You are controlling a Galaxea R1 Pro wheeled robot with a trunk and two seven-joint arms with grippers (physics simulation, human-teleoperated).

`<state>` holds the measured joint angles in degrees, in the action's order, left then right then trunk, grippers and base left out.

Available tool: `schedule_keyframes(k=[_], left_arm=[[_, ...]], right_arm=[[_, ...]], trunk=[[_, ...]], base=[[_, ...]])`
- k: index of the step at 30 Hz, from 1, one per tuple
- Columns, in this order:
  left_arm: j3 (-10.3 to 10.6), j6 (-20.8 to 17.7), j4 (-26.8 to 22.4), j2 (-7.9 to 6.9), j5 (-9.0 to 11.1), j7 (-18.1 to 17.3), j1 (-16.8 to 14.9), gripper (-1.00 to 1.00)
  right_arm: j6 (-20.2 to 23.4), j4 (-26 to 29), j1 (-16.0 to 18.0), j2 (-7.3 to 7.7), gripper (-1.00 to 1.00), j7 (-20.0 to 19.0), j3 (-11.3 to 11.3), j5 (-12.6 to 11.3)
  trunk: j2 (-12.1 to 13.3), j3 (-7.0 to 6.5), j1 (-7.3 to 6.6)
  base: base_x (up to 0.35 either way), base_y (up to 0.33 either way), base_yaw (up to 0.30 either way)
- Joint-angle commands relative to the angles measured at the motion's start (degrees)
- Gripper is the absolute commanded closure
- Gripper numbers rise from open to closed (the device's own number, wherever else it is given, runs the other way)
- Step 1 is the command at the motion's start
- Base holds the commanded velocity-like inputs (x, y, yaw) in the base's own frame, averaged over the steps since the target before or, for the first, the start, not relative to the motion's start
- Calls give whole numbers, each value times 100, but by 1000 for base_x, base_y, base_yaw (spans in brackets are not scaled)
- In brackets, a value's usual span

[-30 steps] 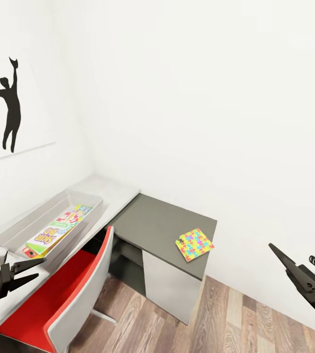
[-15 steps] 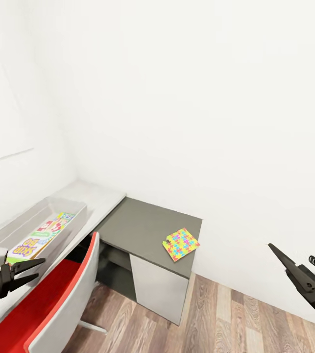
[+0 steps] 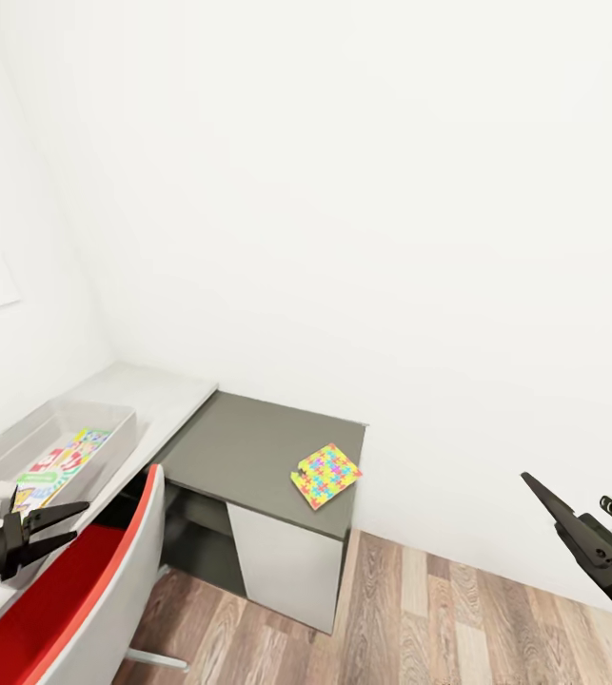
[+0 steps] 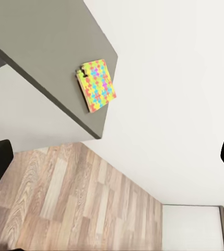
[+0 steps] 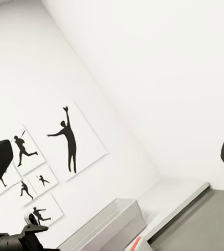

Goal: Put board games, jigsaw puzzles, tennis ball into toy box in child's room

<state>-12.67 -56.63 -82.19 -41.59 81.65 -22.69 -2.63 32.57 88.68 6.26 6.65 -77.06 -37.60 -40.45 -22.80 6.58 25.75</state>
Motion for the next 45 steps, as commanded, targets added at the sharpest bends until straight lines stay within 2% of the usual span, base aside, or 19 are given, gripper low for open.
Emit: schedule_keyframes(k=[1, 32, 35, 39, 41, 42, 45], left_arm=[[-7, -24, 1, 0, -26, -34, -3, -100], [-1, -17, 1, 37, -35, -22, -1, -100], [2, 9, -7, 37, -43, 2, -1, -100], [7, 263, -21, 28, -57, 52, -9, -100], [20, 353, -22, 25, -106, 143, -38, -100], [57, 414, -23, 25, -225, 325, -127, -100], [182, 452, -14, 62, -509, 765, -413, -100]], right_arm=[[56, 0, 6, -1, -100, -11, -2, -16], [48, 0, 6, -7, -100, 27, 16, 11], [48, 0, 6, -12, -100, 67, 27, 171], [48, 0, 6, -23, -100, 249, 26, 598], [52, 0, 6, -27, -100, 359, 25, 735], [65, 0, 6, -29, -100, 490, 30, 838], [82, -4, 8, -31, -100, 713, 78, 926]], trunk=[[-12, 5, 4], [-12, -207, 4], [-12, -227, 4], [-12, -249, 4], [-12, -255, 4], [-12, -256, 4], [-12, -260, 4]], base=[[0, 0, -210], [3, 0, -210], [97, 0, -208], [134, 0, -158], [74, 0, -83], [42, 0, -47], [27, 0, -31]])
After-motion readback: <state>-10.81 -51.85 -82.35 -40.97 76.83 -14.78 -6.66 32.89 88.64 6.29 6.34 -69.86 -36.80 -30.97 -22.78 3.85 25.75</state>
